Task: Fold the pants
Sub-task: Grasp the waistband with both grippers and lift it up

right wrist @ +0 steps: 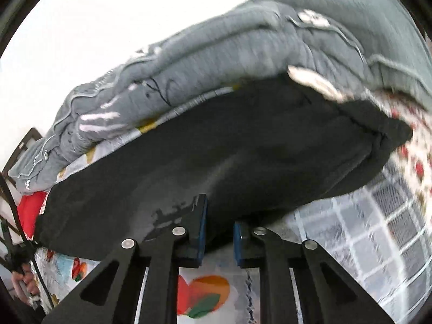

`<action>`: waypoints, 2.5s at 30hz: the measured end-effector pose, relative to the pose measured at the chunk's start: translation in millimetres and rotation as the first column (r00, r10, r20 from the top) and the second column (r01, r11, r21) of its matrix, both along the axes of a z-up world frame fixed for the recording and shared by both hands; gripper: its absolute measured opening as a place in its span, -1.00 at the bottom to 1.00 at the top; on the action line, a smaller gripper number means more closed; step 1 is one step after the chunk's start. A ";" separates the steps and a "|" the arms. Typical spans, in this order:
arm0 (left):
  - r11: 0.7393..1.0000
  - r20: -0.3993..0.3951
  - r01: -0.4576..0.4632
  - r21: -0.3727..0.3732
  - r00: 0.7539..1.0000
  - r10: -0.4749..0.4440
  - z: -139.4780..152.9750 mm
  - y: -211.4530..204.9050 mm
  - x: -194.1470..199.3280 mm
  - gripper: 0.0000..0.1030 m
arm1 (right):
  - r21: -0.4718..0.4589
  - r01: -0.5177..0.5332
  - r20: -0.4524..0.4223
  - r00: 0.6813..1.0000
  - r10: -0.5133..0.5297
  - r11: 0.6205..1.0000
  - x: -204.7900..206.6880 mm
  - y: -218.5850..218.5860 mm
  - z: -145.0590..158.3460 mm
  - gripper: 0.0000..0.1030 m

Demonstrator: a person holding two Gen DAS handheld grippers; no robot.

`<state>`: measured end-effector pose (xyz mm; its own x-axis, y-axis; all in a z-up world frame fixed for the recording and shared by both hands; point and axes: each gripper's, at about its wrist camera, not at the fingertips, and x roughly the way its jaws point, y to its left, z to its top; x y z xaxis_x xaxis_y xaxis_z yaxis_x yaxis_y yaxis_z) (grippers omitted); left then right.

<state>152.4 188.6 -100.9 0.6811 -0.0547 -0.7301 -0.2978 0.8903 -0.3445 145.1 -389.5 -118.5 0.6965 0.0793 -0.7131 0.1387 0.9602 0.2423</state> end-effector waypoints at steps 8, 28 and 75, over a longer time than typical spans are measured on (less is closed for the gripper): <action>0.988 0.080 0.017 0.153 0.996 -0.029 46.0 -22.2 47.3 -0.87 | -0.099 -0.026 0.035 0.999 0.030 0.995 46.4 11.2 33.1 -0.72; 0.956 0.035 0.067 0.285 0.996 -0.080 16.3 -84.7 137.9 0.45 | -0.268 -0.062 -0.091 0.995 0.038 0.961 133.4 34.7 -11.2 0.01; 0.993 -0.095 0.018 -0.119 0.995 -0.029 -53.2 -32.4 15.5 -0.81 | 0.039 0.112 -0.063 0.992 -0.110 0.993 5.9 -25.3 -36.7 -0.85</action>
